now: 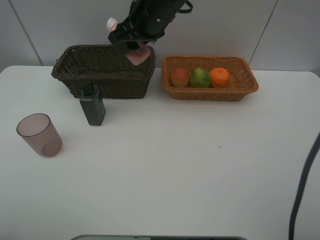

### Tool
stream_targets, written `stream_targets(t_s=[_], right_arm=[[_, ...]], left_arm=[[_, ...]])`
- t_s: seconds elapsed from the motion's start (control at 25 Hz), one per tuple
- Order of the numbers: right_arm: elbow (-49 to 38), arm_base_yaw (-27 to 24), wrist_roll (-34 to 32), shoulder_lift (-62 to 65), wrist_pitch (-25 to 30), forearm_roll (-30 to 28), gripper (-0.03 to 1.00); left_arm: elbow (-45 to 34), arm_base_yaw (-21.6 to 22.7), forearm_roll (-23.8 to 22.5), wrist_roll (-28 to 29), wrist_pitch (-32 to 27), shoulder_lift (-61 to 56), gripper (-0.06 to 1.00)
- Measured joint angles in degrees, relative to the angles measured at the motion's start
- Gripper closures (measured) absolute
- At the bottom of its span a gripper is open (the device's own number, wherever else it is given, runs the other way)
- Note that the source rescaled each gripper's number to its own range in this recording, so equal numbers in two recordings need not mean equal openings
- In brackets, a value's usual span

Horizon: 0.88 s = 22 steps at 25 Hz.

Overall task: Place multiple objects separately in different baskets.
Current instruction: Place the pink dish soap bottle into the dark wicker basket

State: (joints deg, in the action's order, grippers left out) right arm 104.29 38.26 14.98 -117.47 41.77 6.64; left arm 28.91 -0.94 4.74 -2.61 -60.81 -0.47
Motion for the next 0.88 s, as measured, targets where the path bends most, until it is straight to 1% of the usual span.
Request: stream_targets(t_s=[0.08, 0.2, 0.36, 0.52, 0.64, 0.88], right_arm=[[0.07, 0.00, -2.48, -0.22, -6.77, 0.08, 0.95], [0.12, 0.00, -4.10, -1.46, -15.91, 0.30, 0.96], [0.12, 0.00, -4.33, -4.65, -25.33, 0.42, 0.96], [0.12, 0.00, -4.33, -8.41, -32.21, 0.61, 0.96], [0.12, 0.00, -5.09, -11.31, -35.89, 1.37, 0.96], [0.12, 0.00, -5.61, -16.42, -40.15, 1.92, 0.96]], left_arm=[[0.00, 0.00, 0.00, 0.00, 0.00, 0.00, -0.05], [0.00, 0.00, 0.00, 0.00, 0.00, 0.00, -0.05], [0.00, 0.00, 0.00, 0.00, 0.00, 0.00, -0.05], [0.00, 0.00, 0.00, 0.00, 0.00, 0.00, -0.05], [0.00, 0.00, 0.00, 0.00, 0.00, 0.00, -0.05], [0.00, 0.00, 0.00, 0.00, 0.00, 0.00, -0.05]])
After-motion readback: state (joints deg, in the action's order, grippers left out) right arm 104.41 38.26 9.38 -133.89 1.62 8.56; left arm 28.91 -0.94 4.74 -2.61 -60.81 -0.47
